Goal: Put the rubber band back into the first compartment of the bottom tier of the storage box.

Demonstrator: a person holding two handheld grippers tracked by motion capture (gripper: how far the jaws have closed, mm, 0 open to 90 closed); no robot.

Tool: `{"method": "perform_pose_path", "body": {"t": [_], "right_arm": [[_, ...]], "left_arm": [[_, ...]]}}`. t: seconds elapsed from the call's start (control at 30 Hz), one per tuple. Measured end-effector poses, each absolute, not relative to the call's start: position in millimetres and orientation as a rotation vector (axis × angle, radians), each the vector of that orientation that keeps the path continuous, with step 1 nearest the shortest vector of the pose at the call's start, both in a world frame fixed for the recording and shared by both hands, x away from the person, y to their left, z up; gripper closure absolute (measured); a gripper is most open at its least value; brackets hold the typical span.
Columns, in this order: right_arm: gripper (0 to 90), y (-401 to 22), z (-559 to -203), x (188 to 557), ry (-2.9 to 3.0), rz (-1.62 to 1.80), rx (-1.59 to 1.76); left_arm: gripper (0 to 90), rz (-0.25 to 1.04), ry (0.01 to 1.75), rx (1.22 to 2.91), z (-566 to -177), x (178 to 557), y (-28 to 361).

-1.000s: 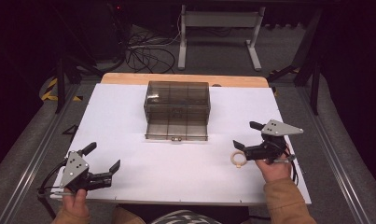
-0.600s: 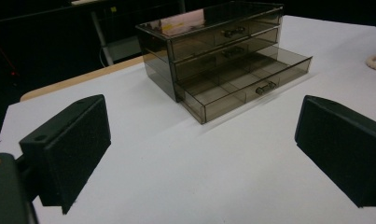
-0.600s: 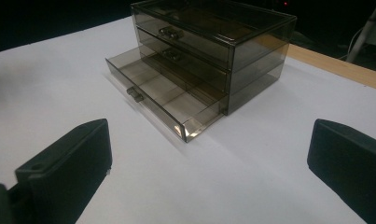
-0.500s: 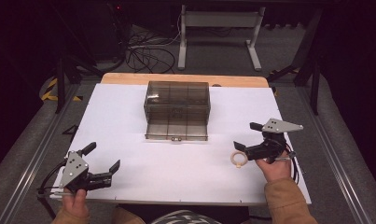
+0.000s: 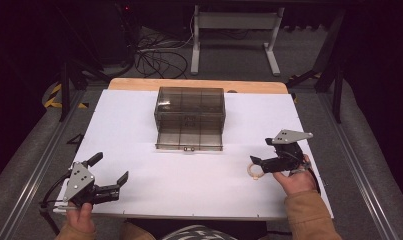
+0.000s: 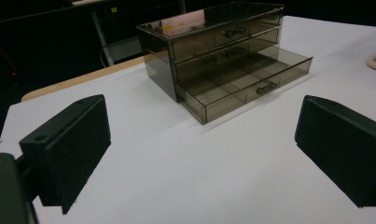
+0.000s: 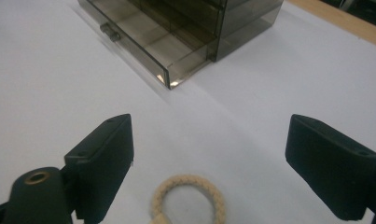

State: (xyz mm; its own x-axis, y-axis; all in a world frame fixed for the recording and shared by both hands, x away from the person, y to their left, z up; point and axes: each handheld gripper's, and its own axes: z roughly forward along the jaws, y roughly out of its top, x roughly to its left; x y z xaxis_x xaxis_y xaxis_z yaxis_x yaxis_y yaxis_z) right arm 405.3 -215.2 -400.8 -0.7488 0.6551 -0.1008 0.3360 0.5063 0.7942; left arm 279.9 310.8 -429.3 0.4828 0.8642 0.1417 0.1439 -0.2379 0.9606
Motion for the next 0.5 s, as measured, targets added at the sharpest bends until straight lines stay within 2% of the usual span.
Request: {"method": "perform_pose_path", "body": {"t": [0.27, 0.5], "right_arm": [[18.9, -214.9, -408.9, 409.6, 2.425, 1.034, 0.871], [25.2, -216.2, -414.5, 413.3, 2.474, 0.976, 0.923]], "left_arm": [[4.1, 0.867, 0.870, 1.694, -429.1, 279.8, 310.9], [4.1, 0.864, 0.871, 1.692, -429.1, 279.9, 311.0]]}}
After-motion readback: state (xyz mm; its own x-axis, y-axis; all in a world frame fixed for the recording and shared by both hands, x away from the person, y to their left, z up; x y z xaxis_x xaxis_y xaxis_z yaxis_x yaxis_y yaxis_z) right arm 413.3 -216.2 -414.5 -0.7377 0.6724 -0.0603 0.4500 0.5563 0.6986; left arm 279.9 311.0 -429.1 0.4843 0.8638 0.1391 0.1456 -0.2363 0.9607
